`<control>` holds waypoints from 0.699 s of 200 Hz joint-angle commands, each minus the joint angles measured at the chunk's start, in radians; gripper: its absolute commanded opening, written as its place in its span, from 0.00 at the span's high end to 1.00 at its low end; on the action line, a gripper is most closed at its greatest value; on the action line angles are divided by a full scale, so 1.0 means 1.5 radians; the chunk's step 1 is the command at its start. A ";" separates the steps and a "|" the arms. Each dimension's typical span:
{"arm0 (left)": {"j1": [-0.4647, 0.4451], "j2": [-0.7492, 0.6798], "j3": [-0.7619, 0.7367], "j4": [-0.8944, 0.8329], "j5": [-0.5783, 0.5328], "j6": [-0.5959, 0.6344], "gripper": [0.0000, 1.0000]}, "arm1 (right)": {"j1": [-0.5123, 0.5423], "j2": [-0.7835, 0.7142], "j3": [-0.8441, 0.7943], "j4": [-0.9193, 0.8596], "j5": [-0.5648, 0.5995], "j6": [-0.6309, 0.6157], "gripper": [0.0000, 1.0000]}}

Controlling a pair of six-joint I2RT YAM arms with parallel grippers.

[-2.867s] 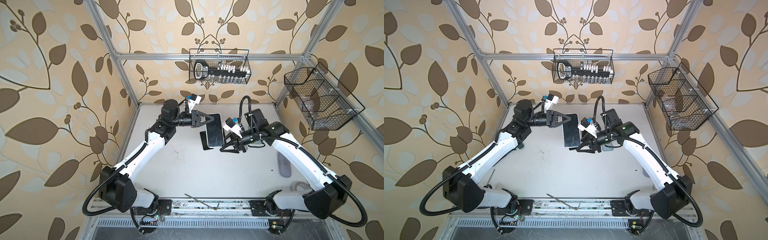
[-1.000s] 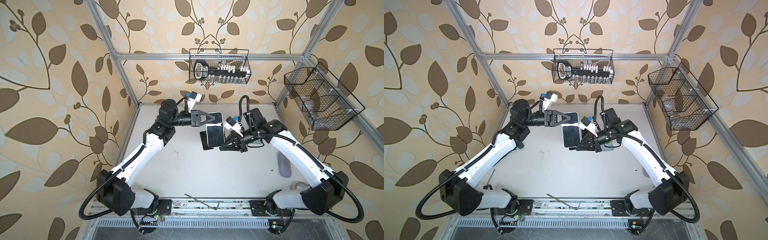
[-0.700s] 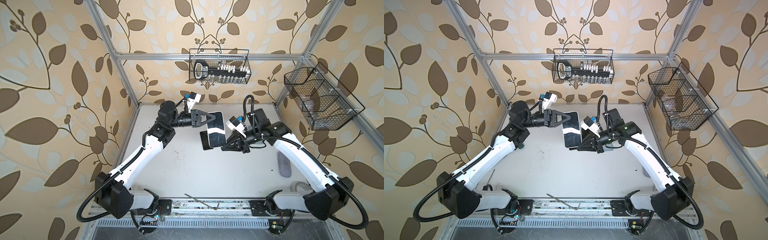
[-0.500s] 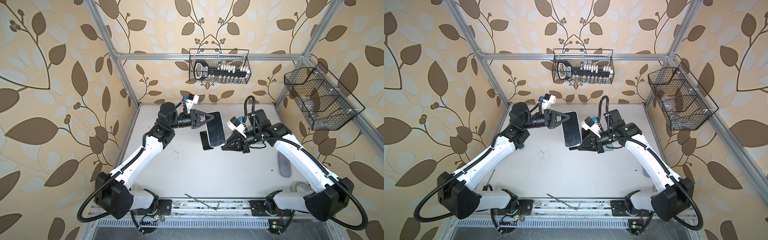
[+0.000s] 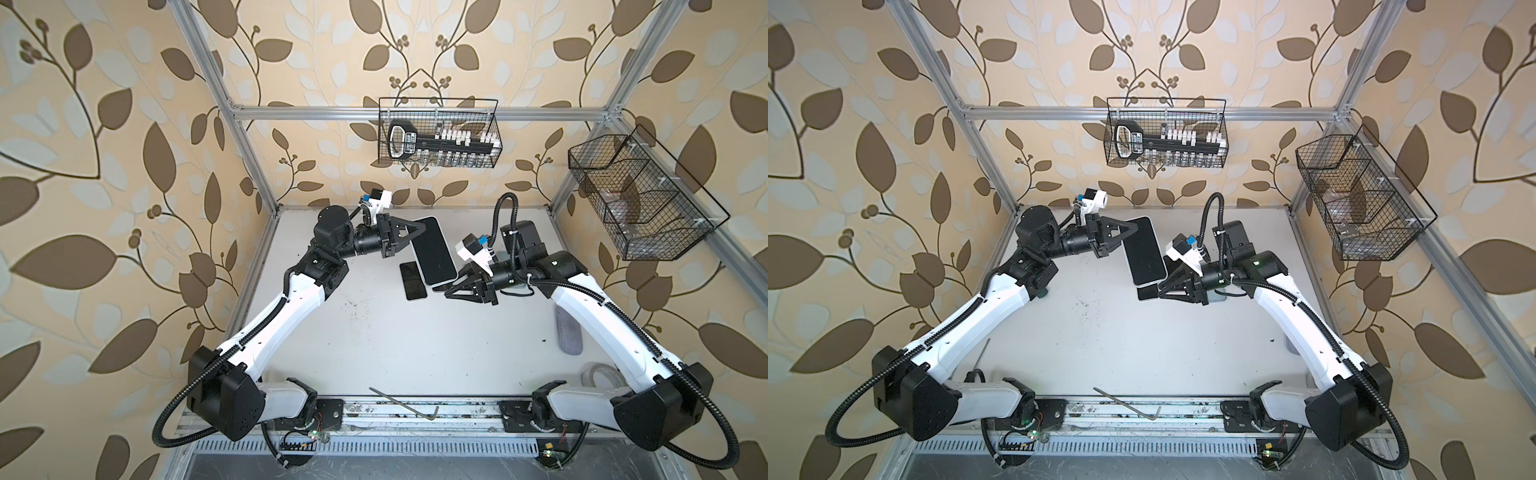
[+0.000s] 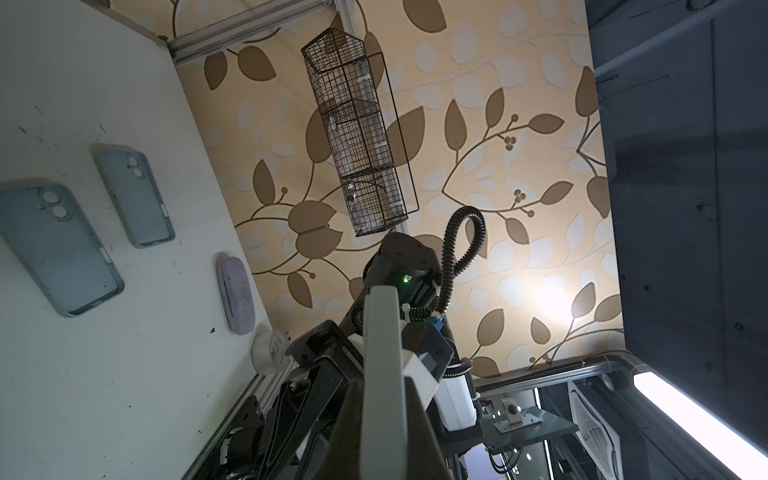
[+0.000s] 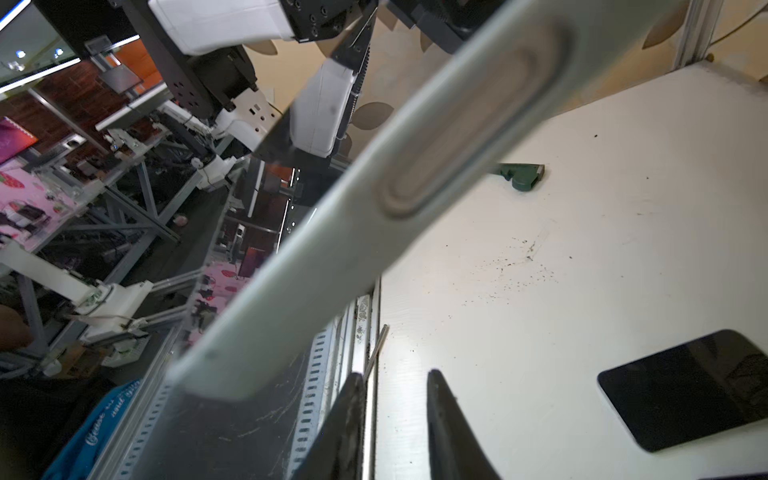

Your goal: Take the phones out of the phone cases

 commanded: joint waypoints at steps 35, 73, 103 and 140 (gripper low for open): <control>0.000 -0.015 0.088 -0.147 0.039 0.212 1.00 | 0.000 -0.018 0.038 -0.064 0.003 -0.019 0.55; 0.000 0.002 0.112 -0.191 0.063 0.280 1.00 | 0.007 -0.014 0.037 -0.065 0.037 -0.014 0.57; 0.001 0.006 0.115 -0.209 0.073 0.317 1.00 | 0.018 -0.003 0.041 -0.066 0.085 -0.007 0.57; 0.001 0.012 0.120 -0.202 0.086 0.329 1.00 | 0.022 0.004 0.039 -0.052 0.114 0.005 0.58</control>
